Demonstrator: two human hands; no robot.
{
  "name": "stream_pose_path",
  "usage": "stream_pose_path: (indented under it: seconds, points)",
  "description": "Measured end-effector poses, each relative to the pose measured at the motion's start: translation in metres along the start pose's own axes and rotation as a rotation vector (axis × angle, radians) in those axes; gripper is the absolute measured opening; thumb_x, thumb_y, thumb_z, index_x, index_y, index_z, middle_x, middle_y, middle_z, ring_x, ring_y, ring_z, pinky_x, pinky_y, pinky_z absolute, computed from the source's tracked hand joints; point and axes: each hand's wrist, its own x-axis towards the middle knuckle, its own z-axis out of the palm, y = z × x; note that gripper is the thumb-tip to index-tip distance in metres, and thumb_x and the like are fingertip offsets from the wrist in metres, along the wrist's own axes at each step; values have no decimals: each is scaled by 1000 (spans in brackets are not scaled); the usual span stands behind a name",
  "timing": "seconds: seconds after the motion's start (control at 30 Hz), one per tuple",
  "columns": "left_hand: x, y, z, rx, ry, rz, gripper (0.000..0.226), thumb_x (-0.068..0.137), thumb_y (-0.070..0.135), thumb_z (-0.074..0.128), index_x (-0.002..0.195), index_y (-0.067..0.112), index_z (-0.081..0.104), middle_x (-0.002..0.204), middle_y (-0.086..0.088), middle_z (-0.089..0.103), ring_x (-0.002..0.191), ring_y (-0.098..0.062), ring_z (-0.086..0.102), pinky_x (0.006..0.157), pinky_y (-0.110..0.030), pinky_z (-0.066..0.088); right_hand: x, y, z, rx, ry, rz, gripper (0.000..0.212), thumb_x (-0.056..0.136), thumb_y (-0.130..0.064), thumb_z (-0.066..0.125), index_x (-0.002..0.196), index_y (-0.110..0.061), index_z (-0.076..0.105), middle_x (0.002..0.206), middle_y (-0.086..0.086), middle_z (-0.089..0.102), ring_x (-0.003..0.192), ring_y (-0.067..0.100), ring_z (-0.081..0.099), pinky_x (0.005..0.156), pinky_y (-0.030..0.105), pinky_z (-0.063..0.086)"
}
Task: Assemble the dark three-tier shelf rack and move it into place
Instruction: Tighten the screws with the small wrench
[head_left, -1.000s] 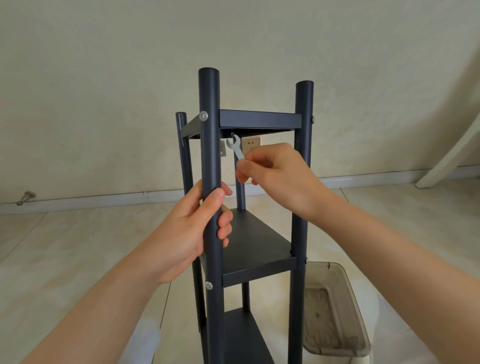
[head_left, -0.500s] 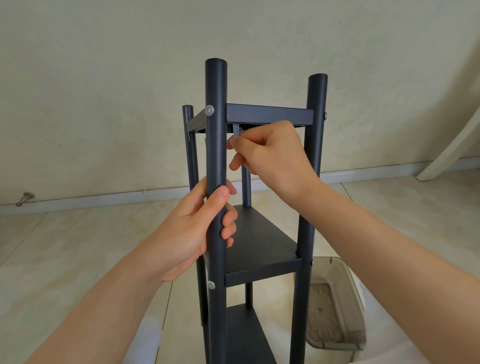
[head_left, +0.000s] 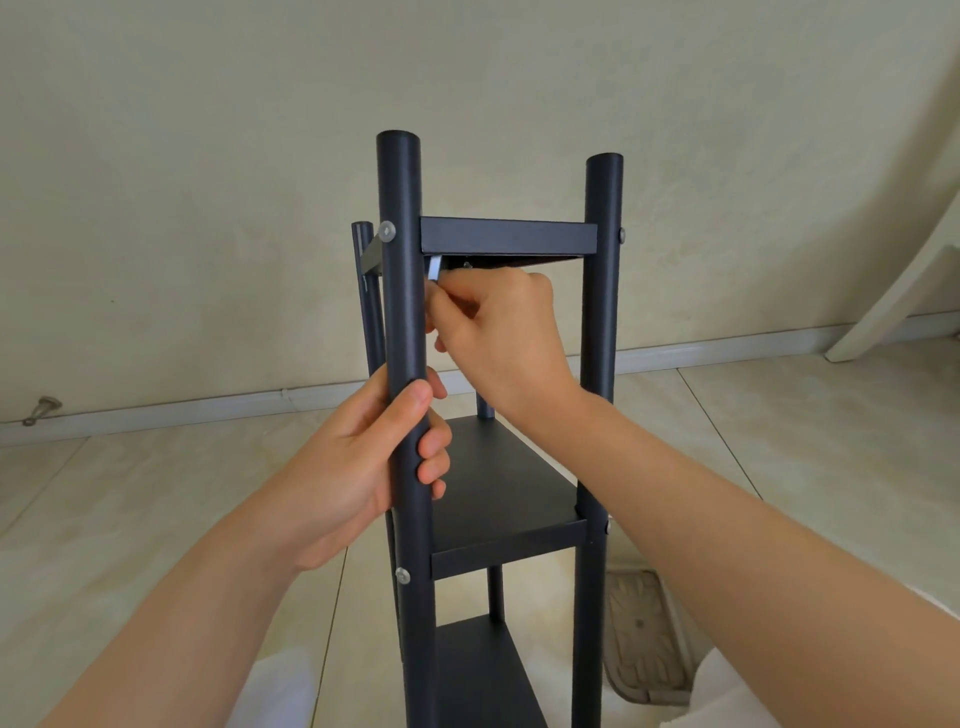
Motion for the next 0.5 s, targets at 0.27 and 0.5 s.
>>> stream_pose_path:
  seconds: [0.27,0.5]
  points:
    - [2,1,-3,-26,-8,-4,26,78,50,66,91,28,64,70,1,48,61,-16,48,67,-34,51,11,7,23,77,112,-5,61,93,-4,62,51,-36,32,37,-20,34,46,-3,51,51,6,32]
    - [0,3,-9,-28,17,-14,30,75,52,68,92,28,64,71,1,48,62,-16,48,68,-34,51,13,9,21,-10,-62,77,38,93,-10,57,57,0,56,53,8,59,54,23,56,60,36,48]
